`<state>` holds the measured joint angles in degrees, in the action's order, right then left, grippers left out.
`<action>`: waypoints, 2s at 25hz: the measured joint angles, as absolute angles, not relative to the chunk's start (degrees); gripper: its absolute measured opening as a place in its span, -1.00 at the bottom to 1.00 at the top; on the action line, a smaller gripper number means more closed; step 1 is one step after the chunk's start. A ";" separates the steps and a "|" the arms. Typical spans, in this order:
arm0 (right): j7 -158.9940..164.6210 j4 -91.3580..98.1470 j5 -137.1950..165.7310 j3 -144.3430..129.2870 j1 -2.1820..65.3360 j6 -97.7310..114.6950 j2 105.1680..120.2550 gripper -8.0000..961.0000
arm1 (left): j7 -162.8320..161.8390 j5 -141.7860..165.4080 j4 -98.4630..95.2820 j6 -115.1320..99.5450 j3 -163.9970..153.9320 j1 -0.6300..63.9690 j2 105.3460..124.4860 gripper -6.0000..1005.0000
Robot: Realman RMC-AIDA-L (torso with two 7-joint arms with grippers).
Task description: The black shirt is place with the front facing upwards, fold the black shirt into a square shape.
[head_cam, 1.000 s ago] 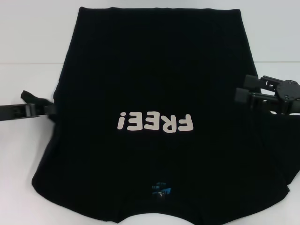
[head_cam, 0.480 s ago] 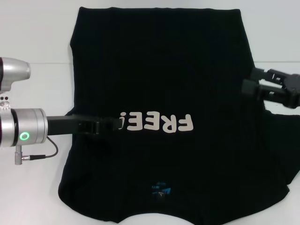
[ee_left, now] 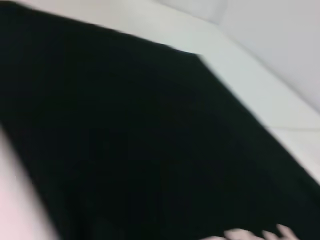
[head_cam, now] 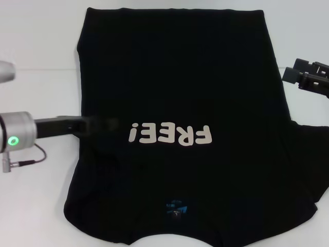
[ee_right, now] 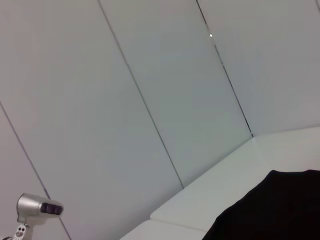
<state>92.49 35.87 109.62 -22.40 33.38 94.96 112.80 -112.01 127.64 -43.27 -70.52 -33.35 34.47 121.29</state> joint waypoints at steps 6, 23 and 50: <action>92.67 35.69 109.73 -22.63 33.74 94.24 112.82 0.84 | -119.91 128.47 -39.44 -63.63 -33.68 34.36 118.43 0.38; 92.27 35.80 109.76 -22.77 33.75 93.59 113.00 0.84 | -123.12 129.19 -31.90 -56.53 -35.65 36.27 116.38 0.91; 92.28 36.21 109.50 -22.67 33.28 93.83 113.09 0.84 | -122.99 129.20 -32.44 -56.40 -38.31 37.25 116.44 -0.22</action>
